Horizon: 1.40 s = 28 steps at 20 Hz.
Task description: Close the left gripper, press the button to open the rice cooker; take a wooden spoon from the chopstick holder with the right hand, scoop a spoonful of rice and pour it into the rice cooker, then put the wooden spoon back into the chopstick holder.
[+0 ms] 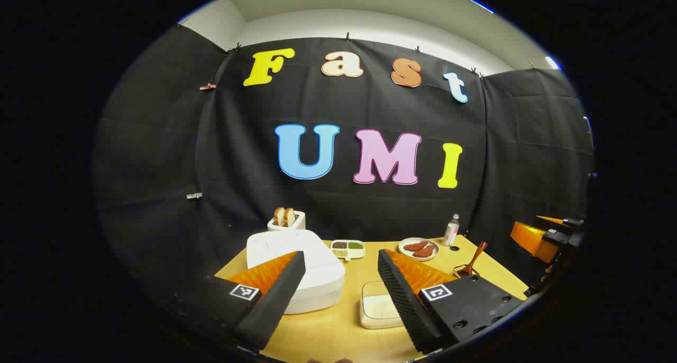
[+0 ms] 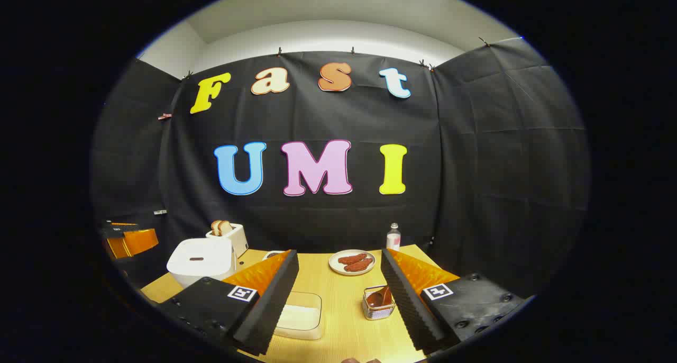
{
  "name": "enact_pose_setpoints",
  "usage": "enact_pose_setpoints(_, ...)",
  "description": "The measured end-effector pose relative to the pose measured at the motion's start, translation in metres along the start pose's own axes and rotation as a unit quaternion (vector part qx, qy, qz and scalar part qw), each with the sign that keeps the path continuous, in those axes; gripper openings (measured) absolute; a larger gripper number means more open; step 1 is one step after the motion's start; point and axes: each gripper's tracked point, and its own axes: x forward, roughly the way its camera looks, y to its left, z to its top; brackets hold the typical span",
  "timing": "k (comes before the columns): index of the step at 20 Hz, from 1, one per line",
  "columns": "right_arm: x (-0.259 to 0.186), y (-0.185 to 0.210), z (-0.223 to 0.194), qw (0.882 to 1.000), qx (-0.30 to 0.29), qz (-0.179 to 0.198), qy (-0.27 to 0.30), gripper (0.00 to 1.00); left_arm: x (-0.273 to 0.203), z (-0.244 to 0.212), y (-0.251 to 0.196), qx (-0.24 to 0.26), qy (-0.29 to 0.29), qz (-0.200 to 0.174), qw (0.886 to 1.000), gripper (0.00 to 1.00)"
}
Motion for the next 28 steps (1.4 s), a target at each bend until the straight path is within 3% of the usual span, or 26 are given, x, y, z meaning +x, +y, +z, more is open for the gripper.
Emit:
enact_pose_setpoints(10, 0.003, -0.035, 0.003, 1.000, 0.009, -0.028, -0.001, 0.98, 0.016, -0.009, -0.014, -0.016, 0.007, -0.001, 1.000, 0.96)
enact_pose_setpoints(18, 0.008, -0.047, -0.001, 1.000, 0.009, -0.029, 0.005, 0.98, 0.028, -0.012, -0.019, -0.015, 0.013, -0.001, 1.000, 0.96)
enact_pose_setpoints(28, 0.029, -0.037, 0.000, 1.000, 0.000, -0.002, 0.008, 0.97, 0.056, 0.014, 0.036, 0.009, -0.010, 0.050, 0.999, 0.95)
